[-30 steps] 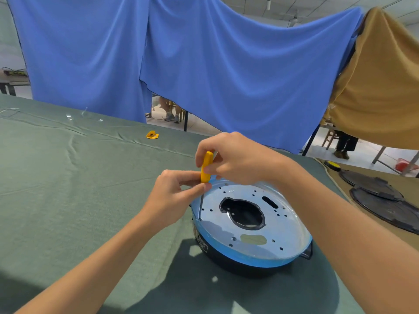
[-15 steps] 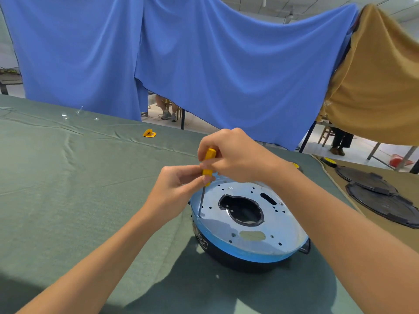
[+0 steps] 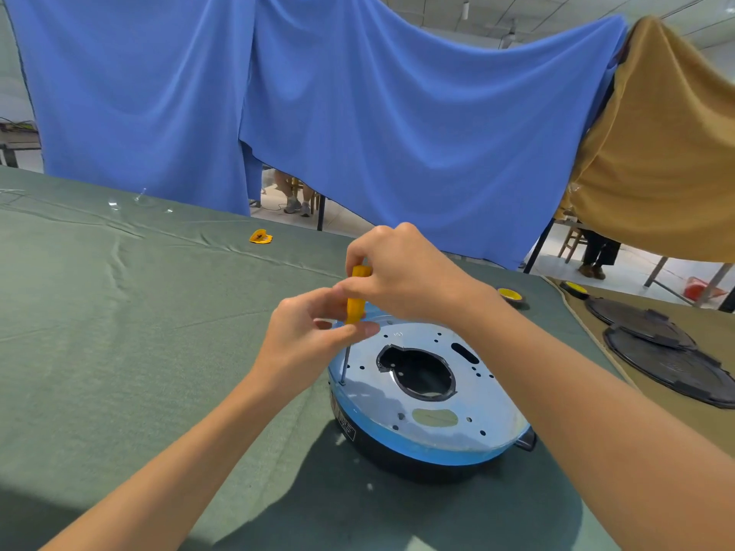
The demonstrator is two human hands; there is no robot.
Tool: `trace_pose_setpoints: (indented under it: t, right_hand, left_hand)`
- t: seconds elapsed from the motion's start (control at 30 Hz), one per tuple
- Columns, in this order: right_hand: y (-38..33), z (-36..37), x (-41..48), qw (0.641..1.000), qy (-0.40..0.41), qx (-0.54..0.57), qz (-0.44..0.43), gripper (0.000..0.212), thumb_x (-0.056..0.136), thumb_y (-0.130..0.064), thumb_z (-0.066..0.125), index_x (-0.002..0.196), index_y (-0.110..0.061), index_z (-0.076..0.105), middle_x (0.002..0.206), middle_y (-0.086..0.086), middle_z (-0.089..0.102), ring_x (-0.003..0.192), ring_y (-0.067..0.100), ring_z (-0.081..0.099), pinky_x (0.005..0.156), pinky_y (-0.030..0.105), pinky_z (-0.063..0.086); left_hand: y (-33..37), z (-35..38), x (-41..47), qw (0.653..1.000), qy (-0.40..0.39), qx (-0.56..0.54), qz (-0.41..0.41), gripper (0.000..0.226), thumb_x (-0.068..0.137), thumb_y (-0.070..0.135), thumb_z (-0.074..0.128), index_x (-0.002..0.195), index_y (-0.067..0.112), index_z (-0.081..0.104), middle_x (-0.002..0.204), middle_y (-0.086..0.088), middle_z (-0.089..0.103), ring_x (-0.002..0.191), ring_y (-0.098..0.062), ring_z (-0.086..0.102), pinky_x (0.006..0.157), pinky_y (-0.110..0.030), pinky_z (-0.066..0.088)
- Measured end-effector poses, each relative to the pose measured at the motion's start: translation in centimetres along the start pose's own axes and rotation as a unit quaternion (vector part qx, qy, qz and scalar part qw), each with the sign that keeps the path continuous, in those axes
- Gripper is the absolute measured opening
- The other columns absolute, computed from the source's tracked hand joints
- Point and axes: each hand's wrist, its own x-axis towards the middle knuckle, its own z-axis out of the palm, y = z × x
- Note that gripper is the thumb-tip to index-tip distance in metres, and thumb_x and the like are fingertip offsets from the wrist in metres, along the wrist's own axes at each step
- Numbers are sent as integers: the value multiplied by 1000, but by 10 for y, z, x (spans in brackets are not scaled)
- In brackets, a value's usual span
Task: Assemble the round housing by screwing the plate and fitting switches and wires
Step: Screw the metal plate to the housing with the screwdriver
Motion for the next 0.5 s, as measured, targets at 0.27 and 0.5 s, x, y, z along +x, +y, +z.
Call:
trace_pose_setpoints:
  t: [0.27, 0.5]
  right_hand:
    - [0, -11, -4, 998, -49, -9, -46, 15, 88, -22, 67, 103, -24, 68, 85, -8, 55, 73, 6, 47, 58, 19, 35]
    - [-5, -4, -2, 999, -17, -22, -16, 26, 89, -45, 64, 77, -22, 60, 79, -1, 53, 76, 19, 49, 57, 27, 33]
  left_hand:
    - [2, -1, -2, 994, -66, -83, -24, 15, 78, 11, 74, 93, 16, 77, 91, -2, 78, 88, -12, 73, 77, -19, 54]
    - [-1, 4, -1, 1000, 22, -19, -7, 16, 75, 3, 80, 84, 17, 78, 79, -2, 77, 74, -13, 71, 71, -26, 55]
